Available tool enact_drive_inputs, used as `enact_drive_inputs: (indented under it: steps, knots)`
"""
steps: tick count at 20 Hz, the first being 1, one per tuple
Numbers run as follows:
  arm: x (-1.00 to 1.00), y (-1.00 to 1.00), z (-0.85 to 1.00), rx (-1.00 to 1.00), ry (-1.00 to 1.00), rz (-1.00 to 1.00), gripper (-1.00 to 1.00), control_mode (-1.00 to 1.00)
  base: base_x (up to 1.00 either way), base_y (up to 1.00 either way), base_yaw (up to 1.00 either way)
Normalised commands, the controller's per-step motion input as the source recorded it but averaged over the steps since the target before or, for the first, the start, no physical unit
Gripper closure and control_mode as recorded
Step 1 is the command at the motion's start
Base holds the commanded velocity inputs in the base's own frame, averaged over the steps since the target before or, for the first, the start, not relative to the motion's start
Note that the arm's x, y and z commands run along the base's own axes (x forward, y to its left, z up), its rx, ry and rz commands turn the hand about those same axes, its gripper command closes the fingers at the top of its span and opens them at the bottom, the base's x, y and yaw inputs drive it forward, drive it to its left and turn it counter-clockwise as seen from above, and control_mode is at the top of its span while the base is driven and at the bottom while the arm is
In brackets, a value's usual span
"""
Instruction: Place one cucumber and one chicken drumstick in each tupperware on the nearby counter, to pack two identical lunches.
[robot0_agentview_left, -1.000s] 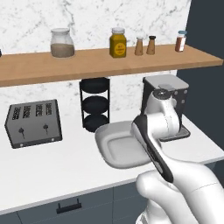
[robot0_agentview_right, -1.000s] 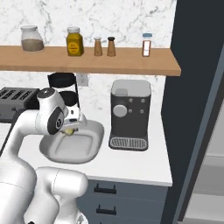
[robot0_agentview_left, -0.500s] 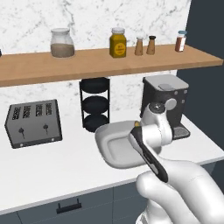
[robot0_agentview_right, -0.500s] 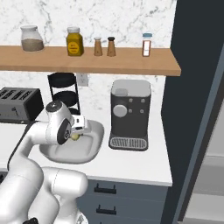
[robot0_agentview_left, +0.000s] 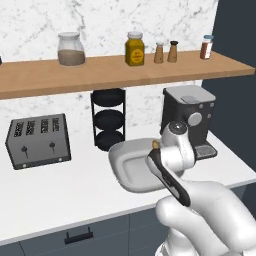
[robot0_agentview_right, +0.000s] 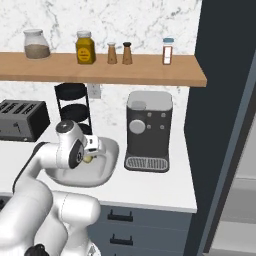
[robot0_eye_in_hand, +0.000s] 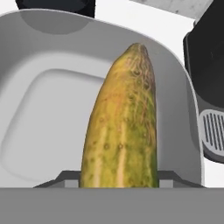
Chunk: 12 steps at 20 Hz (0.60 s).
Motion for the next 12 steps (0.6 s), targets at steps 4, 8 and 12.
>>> enact_drive_inputs:
  steps: [4,8,12]
  knots:
    - [0.38,0.00,-0.38,0.00,0.00,0.00,-1.00,-1.00,0.00,0.00,0.00]
    - [0.67,0.00,-0.60,0.00,0.00,0.00,-1.00,-1.00,0.00,0.00,0.00]
    - [0.14,0.00,-0.20,0.00,-0.03,0.00,-1.00,-1.00,0.00,0.00,0.00]
